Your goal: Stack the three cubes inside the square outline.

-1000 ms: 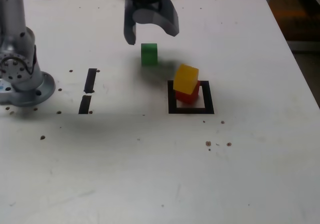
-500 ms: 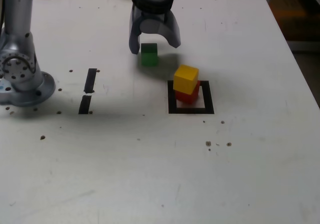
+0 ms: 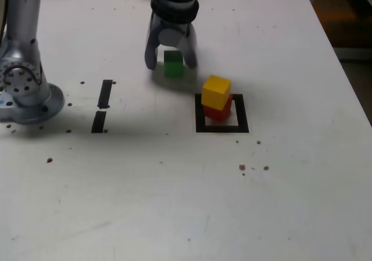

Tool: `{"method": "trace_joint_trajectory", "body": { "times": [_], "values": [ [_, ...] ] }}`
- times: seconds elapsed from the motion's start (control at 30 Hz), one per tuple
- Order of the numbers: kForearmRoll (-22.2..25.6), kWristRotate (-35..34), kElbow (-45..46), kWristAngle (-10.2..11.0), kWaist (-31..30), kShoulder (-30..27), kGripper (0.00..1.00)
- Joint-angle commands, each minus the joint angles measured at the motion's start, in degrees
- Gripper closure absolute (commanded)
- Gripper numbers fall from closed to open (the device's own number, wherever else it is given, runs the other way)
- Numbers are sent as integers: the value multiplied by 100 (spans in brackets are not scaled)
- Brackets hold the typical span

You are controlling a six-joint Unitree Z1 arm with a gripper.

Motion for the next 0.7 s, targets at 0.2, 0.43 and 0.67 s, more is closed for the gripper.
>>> {"method": "trace_joint_trajectory", "body": {
  "times": [0.2, 0.43, 0.67],
  "values": [
    [-448, 170, 155, -257, 7, 17, 79],
    [-379, 382, 164, -437, -2, -190, 89],
    [615, 262, -324, -457, -285, -895, 90]
  ]
}}
